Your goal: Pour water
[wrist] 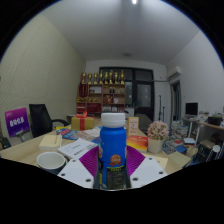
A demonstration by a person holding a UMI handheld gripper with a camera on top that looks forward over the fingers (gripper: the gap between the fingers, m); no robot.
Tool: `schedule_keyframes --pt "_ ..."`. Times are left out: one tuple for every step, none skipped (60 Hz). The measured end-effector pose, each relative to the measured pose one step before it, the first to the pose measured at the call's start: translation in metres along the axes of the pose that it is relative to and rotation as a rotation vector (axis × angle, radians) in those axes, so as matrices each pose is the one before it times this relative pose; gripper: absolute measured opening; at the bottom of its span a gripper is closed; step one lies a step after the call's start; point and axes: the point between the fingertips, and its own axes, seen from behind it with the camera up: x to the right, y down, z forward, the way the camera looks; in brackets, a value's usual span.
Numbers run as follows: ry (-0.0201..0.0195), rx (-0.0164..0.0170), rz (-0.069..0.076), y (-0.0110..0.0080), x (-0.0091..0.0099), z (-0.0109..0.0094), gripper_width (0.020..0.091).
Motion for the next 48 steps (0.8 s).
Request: schedule_keyframes --pt "-0.00257 0.00090 0.0093 -0.00066 0.00145 0.00106 0.0358" --pt "-0.00361 -0.00506 0.0100 0.00125 0.00119 0.00108 0.0360" --pt "-0.00112 -0.00084 0.0068 -0.00024 0.00177 0.00139 0.0361" --pt "0.00016 0.00142 0.0056 -0.00085 0.00200 0.00150 0.0366" --pt "-0.00171 0.00128 0.0067 0.00233 0.00635 -0.00640 0.0368" --pt "0.00480 -0.00154 0.0077 -0.00719 -0.02314 0.00408 0.0371" --pt "-0.00371 0.00150 0.0047 0.00034 -0.00025 0.00000 0.0377" --pt "-0.00267 0.00208 0.0029 0.00014 0.00101 0.00002 0.0380" --pt "-0.00322 0.00047 0.0003 0.00032 0.00046 -0.00011 0.0421" --pt "-0.00340 0.00152 0.0000 -0.00001 0.00000 -0.00017 0.0423" --pt "-0.00344 -0.00001 -0.0003 0.00000 0.00031 -0.00042 0.0453" --pt "-0.00215 -0.00139 0.0000 0.00048 0.00000 -0.00016 0.0480" --pt "-0.00269 -0.00382 0.0004 -0.00407 0.00307 -0.00377 0.0500" --pt "-0.00145 -0.00509 -0.0001 0.00023 0.00002 -0.00028 0.0520" --pt "-0.00359 -0.00961 0.0007 0.00100 -0.00074 -0.00015 0.0555" --pt "-0.00211 -0.01421 0.0015 0.00380 -0.00549 0.00166 0.0594" --pt "-0.00256 -0.01791 0.0029 0.00299 -0.00053 -0.00055 0.0637" --pt "-0.00278 -0.01660 0.0032 0.00273 -0.00120 -0.00080 0.0681" --pt "-0.00666 -0.01596 0.0031 0.00253 -0.00202 -0.00134 0.0724" --pt "-0.00719 -0.01332 0.0029 0.00175 -0.00184 -0.00190 0.0768" --pt "-0.00794 -0.01044 0.0044 0.00087 0.00293 -0.00415 0.0812" --pt "-0.00408 -0.00637 0.0057 0.00033 -0.00112 -0.00331 0.0855" --pt "-0.00367 -0.00624 0.0055 0.00066 -0.00134 -0.00439 0.0854" --pt "0.00390 -0.00110 0.0063 0.00247 0.00057 -0.00219 0.0850" --pt "0.00230 -0.00005 0.0043 -0.00012 -0.00035 -0.00507 0.0842" --pt "0.00114 0.00079 0.0029 -0.00062 -0.00005 -0.00532 0.0838" --pt "0.00031 0.00253 0.0014 -0.00120 -0.00082 -0.00562 0.0842" --pt "0.00078 0.00333 -0.0005 -0.00123 -0.00085 -0.00584 0.0834" --pt "0.00152 0.00371 -0.0011 -0.00154 -0.00078 -0.00620 0.0835" --pt "0.00151 0.00375 -0.0014 -0.00155 -0.00080 -0.00667 0.0838" --pt "-0.00034 0.00193 -0.0022 -0.00653 -0.00151 -0.00918 0.0837" --pt "-0.00209 0.00314 -0.0027 -0.00163 -0.00186 -0.00734 0.0835" --pt "-0.00399 0.00508 -0.0042 0.00178 0.00073 -0.00693 0.0836" --pt "-0.00366 0.00247 -0.0041 -0.00186 -0.00358 -0.00577 0.0835" --pt "-0.00333 0.00175 -0.0030 -0.00108 -0.00249 -0.00787 0.0835" --pt "-0.00220 0.00104 -0.0019 -0.00085 -0.00263 -0.00815 0.0836" --pt "-0.00105 0.00023 -0.0020 -0.00099 -0.00275 -0.00883 0.0835" --pt "-0.00273 -0.00031 -0.0015 -0.00159 -0.00021 -0.01375 0.0834" --pt "-0.00205 0.00239 -0.0015 0.00015 -0.00194 -0.00889 0.0833" --pt "-0.00429 0.00289 -0.0027 -0.00109 -0.00324 -0.00945 0.0833" --pt "-0.00509 0.00358 -0.0027 -0.00054 -0.00364 -0.00953 0.0833" --pt "-0.00427 0.00347 -0.0025 -0.00059 -0.00343 -0.00982 0.0835" --pt "-0.00282 0.00277 -0.0016 -0.00024 -0.00302 -0.00953 0.0835" --pt "-0.00108 0.00212 -0.0003 0.00014 -0.00312 -0.00942 0.0833" --pt "-0.00166 0.00099 0.0006 -0.00128 0.00034 -0.01027 0.0835" --pt "0.00023 0.00040 0.0002 0.00040 -0.00227 -0.00952 0.0835" --pt "0.00088 0.00159 -0.0002 0.00352 -0.00402 -0.00877 0.0834" --pt "-0.00048 0.00030 -0.0017 0.00053 -0.00228 -0.00899 0.0835"
